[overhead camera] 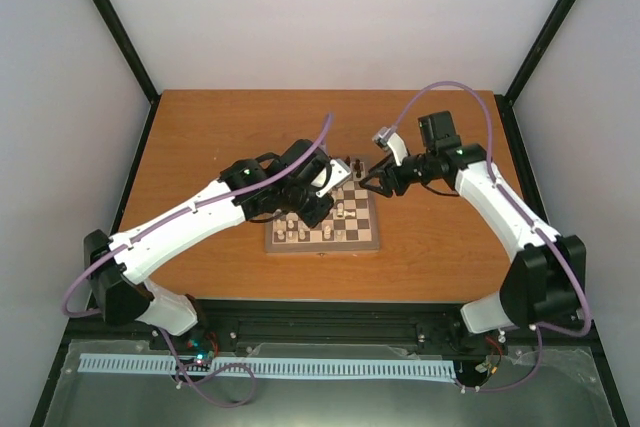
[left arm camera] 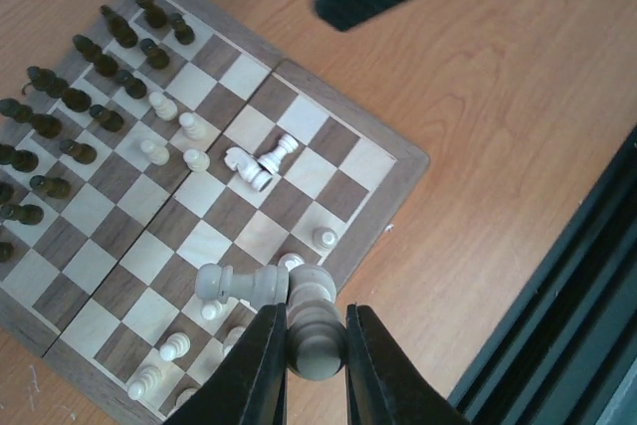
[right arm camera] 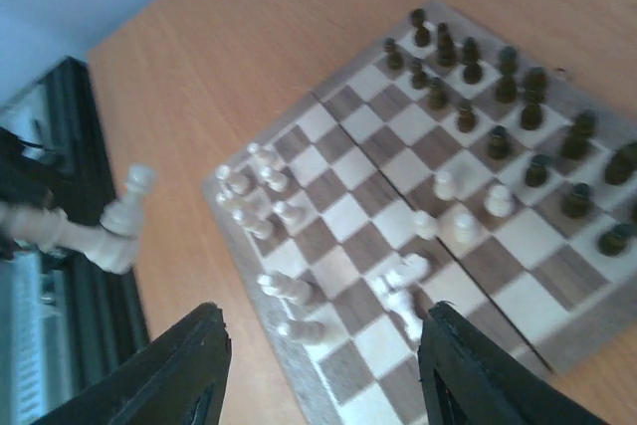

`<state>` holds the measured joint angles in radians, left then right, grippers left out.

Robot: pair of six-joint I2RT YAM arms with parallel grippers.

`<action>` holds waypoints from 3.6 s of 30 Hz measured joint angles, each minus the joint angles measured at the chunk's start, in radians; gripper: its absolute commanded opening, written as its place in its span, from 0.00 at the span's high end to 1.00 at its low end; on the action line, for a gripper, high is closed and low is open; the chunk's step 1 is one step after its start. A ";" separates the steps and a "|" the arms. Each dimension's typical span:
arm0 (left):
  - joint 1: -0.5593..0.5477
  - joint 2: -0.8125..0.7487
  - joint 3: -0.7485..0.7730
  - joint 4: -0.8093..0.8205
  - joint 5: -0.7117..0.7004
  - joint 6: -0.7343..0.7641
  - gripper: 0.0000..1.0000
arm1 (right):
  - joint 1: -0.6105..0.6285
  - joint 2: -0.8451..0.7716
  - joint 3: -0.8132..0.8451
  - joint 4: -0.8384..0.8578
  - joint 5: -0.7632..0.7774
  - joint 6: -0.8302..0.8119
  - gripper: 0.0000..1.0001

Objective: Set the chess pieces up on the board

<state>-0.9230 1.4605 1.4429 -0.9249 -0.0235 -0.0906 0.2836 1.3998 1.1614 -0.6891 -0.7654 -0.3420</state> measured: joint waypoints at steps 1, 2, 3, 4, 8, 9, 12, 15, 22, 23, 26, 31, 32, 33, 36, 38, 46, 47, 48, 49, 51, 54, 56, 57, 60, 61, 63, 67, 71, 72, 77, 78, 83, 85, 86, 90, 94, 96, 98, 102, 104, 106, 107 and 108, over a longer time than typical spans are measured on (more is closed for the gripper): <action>-0.006 -0.007 0.000 -0.007 0.011 0.018 0.90 | 0.000 0.026 0.023 -0.015 -0.029 0.004 0.48; -0.010 -0.009 0.000 -0.011 0.017 0.029 0.89 | -0.001 0.051 0.043 -0.028 -0.058 0.009 0.48; -0.012 -0.008 0.000 -0.016 0.027 0.041 0.90 | -0.001 0.077 0.061 -0.040 -0.090 0.012 0.48; -0.013 -0.006 -0.001 -0.018 0.035 0.049 0.90 | -0.001 0.099 0.075 -0.051 -0.116 0.015 0.48; -0.021 0.004 -0.001 -0.021 0.068 0.077 0.90 | 0.000 0.205 0.139 -0.132 -0.233 0.010 0.47; -0.027 0.010 -0.001 -0.022 0.076 0.084 0.90 | 0.002 0.230 0.152 -0.155 -0.259 0.002 0.47; -0.041 0.027 -0.001 -0.026 0.094 0.097 0.90 | 0.012 0.298 0.177 -0.223 -0.331 -0.032 0.46; -0.051 0.045 -0.001 -0.030 0.112 0.107 0.90 | 0.035 0.345 0.183 -0.282 -0.374 -0.066 0.46; -0.056 0.062 0.000 -0.041 0.147 0.122 0.90 | 0.129 0.404 0.222 -0.396 -0.427 -0.147 0.47; -0.056 0.062 0.000 -0.041 0.149 0.122 0.90 | 0.139 0.412 0.228 -0.409 -0.433 -0.158 0.47; -0.056 0.063 0.000 -0.042 0.154 0.126 0.89 | 0.157 0.429 0.242 -0.444 -0.450 -0.186 0.48; -0.059 0.063 0.000 -0.042 0.163 0.130 0.90 | 0.166 0.448 0.246 -0.482 -0.455 -0.218 0.50; -0.060 0.063 0.000 -0.043 0.165 0.130 0.90 | 0.169 0.452 0.246 -0.488 -0.455 -0.223 0.50; -0.060 0.063 0.000 -0.043 0.165 0.131 0.90 | 0.172 0.456 0.246 -0.493 -0.454 -0.228 0.51; -0.061 0.063 0.000 -0.043 0.166 0.133 0.90 | 0.178 0.463 0.246 -0.504 -0.454 -0.244 0.53; -0.062 0.063 0.000 -0.043 0.166 0.134 0.90 | 0.179 0.468 0.246 -0.512 -0.455 -0.257 0.56; -0.062 0.063 0.000 -0.042 0.157 0.137 0.90 | 0.191 0.469 0.245 -0.550 -0.452 -0.304 0.68; -0.062 0.063 0.000 -0.042 0.155 0.137 0.90 | 0.192 0.469 0.244 -0.554 -0.453 -0.308 0.70; -0.062 0.063 0.000 -0.042 0.154 0.137 0.90 | 0.193 0.469 0.244 -0.557 -0.455 -0.313 0.72; -0.062 0.063 0.000 -0.043 0.153 0.137 0.90 | 0.193 0.469 0.244 -0.561 -0.459 -0.317 0.75; -0.062 0.063 0.000 -0.043 0.153 0.137 0.89 | 0.195 0.469 0.244 -0.570 -0.468 -0.328 0.82; -0.064 0.063 0.000 -0.043 0.149 0.137 0.90 | 0.195 0.469 0.244 -0.581 -0.483 -0.345 0.88; -0.065 0.065 0.000 -0.043 0.148 0.137 0.89 | 0.195 0.469 0.244 -0.584 -0.488 -0.353 0.90; -0.065 0.066 0.000 -0.043 0.148 0.137 0.89 | 0.195 0.469 0.244 -0.584 -0.490 -0.354 0.92; -0.066 0.069 0.000 -0.042 0.147 0.137 0.89 | 0.195 0.469 0.244 -0.583 -0.490 -0.357 0.94; -0.066 0.069 0.000 -0.042 0.147 0.137 0.89 | 0.195 0.469 0.244 -0.579 -0.490 -0.355 0.94; -0.066 0.069 -0.001 -0.042 0.144 0.137 0.89 | 0.195 0.469 0.243 -0.568 -0.488 -0.343 0.94; -0.066 0.064 -0.024 -0.034 0.130 0.127 0.90 | 0.179 0.444 0.217 -0.496 -0.475 -0.287 0.95; -0.066 0.042 -0.069 -0.034 0.088 0.092 0.90 | 0.108 0.364 0.160 -0.377 -0.445 -0.195 0.95; -0.065 0.032 -0.079 -0.035 0.074 0.081 0.90 | 0.084 0.338 0.144 -0.345 -0.435 -0.169 0.95; -0.064 -0.019 -0.122 -0.037 -0.001 0.013 0.90 | 0.002 0.252 0.080 -0.235 -0.386 -0.098 0.94; -0.060 -0.023 -0.128 -0.037 -0.011 0.002 0.90 | -0.010 0.242 0.070 -0.221 -0.378 -0.089 0.94; -0.009 -0.017 -0.186 -0.029 -0.033 -0.043 0.90 | -0.044 0.204 0.036 -0.171 -0.356 -0.060 0.94; 0.029 -0.004 -0.208 -0.013 -0.029 -0.060 0.90 | -0.060 0.186 0.024 -0.156 -0.348 -0.052 0.94; 0.046 0.005 -0.216 -0.008 -0.029 -0.069 0.89 | -0.066 0.177 0.019 -0.149 -0.346 -0.050 0.94; 0.080 0.050 -0.232 0.018 -0.015 -0.094 0.89 | -0.074 0.156 0.013 -0.131 -0.344 -0.042 0.94; 0.080 0.074 -0.241 0.042 0.003 -0.111 0.89 | -0.074 0.153 0.013 -0.124 -0.344 -0.042 0.94; 0.080 0.079 -0.241 0.056 0.008 -0.121 0.89 | -0.074 0.153 0.013 -0.124 -0.344 -0.042 0.94; 0.080 0.084 -0.241 0.068 0.010 -0.127 0.89 | -0.075 0.153 0.013 -0.123 -0.344 -0.041 0.94; 0.080 0.109 -0.241 0.092 0.012 -0.142 0.88 | -0.075 0.153 0.013 -0.123 -0.344 -0.042 0.94; 0.080 0.123 -0.241 0.098 0.012 -0.148 0.88 | -0.075 0.153 0.013 -0.123 -0.344 -0.042 0.94; 0.080 0.136 -0.241 0.102 0.012 -0.153 0.88 | -0.075 0.153 0.013 -0.123 -0.344 -0.042 0.94; 0.080 0.141 -0.241 0.104 0.012 -0.156 0.88 | -0.075 0.153 0.013 -0.123 -0.344 -0.042 0.94; 0.080 0.146 -0.241 0.106 0.013 -0.158 0.88 | -0.075 0.153 0.013 -0.124 -0.344 -0.042 0.94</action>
<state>-0.8429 1.6066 1.2015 -0.8192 -0.0109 -0.2485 0.2089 1.5528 1.1748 -0.8127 -1.1099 -0.3843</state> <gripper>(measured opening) 0.135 0.108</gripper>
